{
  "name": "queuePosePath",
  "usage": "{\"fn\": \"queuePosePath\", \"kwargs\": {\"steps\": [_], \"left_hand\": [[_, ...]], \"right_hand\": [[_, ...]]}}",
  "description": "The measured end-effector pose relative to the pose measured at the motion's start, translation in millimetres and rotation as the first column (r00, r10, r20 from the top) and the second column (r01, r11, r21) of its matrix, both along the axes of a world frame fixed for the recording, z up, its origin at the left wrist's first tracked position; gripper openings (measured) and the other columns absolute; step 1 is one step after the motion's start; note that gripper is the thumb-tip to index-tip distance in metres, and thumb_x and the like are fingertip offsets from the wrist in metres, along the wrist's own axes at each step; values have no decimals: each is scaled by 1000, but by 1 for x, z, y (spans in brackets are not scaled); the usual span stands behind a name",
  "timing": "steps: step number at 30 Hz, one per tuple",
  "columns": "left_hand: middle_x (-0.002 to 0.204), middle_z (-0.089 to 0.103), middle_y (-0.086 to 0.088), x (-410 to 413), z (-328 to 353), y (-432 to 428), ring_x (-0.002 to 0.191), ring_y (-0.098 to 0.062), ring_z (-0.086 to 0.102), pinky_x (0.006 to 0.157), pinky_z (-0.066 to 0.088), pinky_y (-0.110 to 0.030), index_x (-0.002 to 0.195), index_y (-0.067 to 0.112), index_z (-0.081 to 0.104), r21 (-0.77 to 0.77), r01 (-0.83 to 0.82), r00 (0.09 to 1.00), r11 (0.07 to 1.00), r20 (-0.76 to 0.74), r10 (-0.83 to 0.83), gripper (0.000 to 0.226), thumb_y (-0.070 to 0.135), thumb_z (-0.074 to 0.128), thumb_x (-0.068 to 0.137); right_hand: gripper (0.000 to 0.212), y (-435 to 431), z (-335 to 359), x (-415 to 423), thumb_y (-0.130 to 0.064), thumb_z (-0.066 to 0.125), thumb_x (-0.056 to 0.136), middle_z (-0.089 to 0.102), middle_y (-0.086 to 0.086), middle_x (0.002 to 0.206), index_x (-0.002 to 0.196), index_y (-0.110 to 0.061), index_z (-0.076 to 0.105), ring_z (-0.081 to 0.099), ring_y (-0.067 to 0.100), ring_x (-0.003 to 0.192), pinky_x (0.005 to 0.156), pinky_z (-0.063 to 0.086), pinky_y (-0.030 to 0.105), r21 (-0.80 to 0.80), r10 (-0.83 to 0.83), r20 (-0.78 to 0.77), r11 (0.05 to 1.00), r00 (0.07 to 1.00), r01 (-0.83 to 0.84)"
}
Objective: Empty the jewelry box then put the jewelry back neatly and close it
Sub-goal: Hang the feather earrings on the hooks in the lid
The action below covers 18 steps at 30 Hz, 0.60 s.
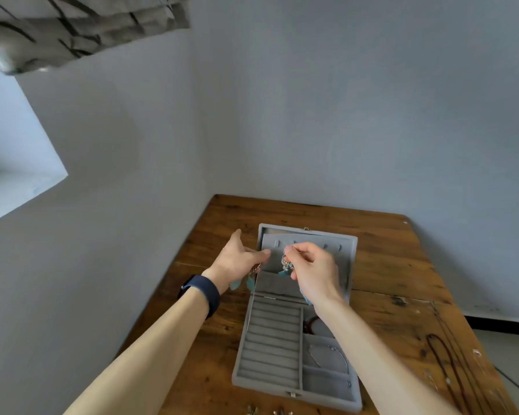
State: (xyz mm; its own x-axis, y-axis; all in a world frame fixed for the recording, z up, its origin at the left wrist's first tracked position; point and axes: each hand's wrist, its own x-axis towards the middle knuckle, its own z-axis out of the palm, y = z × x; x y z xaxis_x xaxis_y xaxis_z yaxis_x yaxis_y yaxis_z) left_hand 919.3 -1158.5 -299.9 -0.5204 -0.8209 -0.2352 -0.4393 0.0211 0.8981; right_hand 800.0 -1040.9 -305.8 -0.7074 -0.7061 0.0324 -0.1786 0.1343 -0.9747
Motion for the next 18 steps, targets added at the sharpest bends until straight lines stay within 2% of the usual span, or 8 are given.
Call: {"fn": "queuePosePath", "kwargs": {"steps": [2, 4, 6, 9, 12, 13, 16, 18], "left_hand": [[93, 76, -1, -6, 2, -12, 93, -15, 67, 87, 50, -33, 154, 4, 23, 107, 26, 1000, 994, 8, -27, 89, 27, 76, 87], [87, 75, 0, -7, 3, -20, 78, -14, 67, 76, 56, -31, 133, 9, 58, 149, 136, 986, 979, 71, -148, 52, 22, 75, 86], [85, 74, 3, -7, 3, -24, 80, -16, 65, 70, 51, -27, 105, 20, 69, 105, 160, 977, 982, 127, -173, 19, 22, 74, 87], [94, 72, 2, -6, -4, -30, 87, -11, 66, 67, 49, -25, 107, 19, 66, 16, 114, 983, 993, 143, -115, 26, 24, 77, 84], [98, 75, 2, -2, -9, -32, 97, -16, 68, 89, 55, -33, 112, 17, 70, -95, 112, 979, 989, 180, -94, 37, 32, 80, 79], [95, 75, 3, 0, -10, -29, 96, -15, 68, 90, 54, -33, 110, 20, 69, -139, 113, 977, 984, 198, -84, 35, 33, 79, 80], [84, 74, 8, 3, -11, -21, 86, -9, 67, 79, 54, -29, 103, 28, 65, -264, 103, 975, 959, 218, -44, 26, 38, 76, 82], [84, 72, 9, 5, -12, -15, 82, -9, 66, 72, 53, -27, 104, 28, 63, -296, 92, 978, 951, 209, -30, 26, 39, 75, 83]], "right_hand": [[14, -14, -2, -1, -31, 66, 93, 72, -4, 91, 99, -20, 72, 62, 8, 66, 47, 41, 6, 10, -15, 23, 1000, 1000, 14], [13, -23, -4, -1, -31, 67, 92, 73, -6, 88, 95, -21, 73, 62, 6, 62, 47, 40, 6, 28, -26, 37, 999, 999, 25], [9, -28, -6, -1, -31, 67, 92, 73, -10, 81, 89, -24, 72, 60, 0, 53, 48, 39, 7, 46, -41, 45, 998, 998, 39], [8, -32, -7, 0, -30, 69, 90, 71, -14, 74, 83, -28, 71, 61, -3, 52, 52, 43, 9, 43, -84, 82, 996, 993, 81], [13, -34, -6, 6, -33, 71, 87, 72, -14, 76, 74, -33, 69, 70, 8, 75, 73, 56, 24, 54, -146, 66, 988, 987, 143], [14, -35, -5, 9, -34, 71, 86, 72, -14, 78, 72, -34, 69, 70, 11, 79, 76, 57, 28, 62, -165, 64, 985, 984, 161], [12, -35, -2, 18, -29, 70, 85, 72, -9, 68, 74, -25, 73, 70, 11, 72, 69, 56, 26, 66, -222, 141, 975, 965, 215], [11, -35, -1, 24, -26, 70, 84, 71, -7, 62, 77, -21, 75, 69, 7, 64, 66, 58, 28, 55, -259, 205, 966, 944, 253]]}}
